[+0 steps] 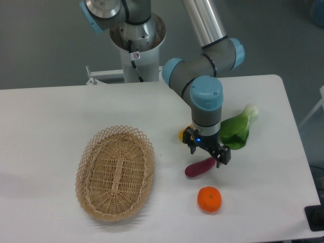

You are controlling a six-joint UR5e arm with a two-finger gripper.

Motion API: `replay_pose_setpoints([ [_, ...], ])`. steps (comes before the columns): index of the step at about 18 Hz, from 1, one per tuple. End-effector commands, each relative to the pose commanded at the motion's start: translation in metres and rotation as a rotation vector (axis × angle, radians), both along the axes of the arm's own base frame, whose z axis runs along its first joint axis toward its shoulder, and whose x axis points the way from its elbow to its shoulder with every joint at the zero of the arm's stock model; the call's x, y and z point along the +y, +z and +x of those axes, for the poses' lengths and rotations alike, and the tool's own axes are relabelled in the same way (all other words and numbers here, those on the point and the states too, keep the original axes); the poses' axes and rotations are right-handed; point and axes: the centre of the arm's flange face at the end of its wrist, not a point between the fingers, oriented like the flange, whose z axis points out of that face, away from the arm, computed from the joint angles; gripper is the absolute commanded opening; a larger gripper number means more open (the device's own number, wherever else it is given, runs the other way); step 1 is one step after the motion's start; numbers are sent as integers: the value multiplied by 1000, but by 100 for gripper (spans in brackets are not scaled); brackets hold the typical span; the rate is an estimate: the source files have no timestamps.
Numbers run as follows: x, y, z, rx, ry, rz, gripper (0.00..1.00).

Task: Place the sweet potato on the table

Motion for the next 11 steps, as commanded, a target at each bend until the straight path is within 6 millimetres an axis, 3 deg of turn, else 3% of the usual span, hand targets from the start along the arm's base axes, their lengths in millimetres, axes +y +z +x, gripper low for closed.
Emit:
replay_pose_setpoints([
  [3,9,50,-26,82,12,21,100],
  [6,4,86,-48,72,9,-26,100],
  [9,-18,116,-73,19,-22,-86,100],
  [11,-44,130,-85,8,-62,-117,100],
])
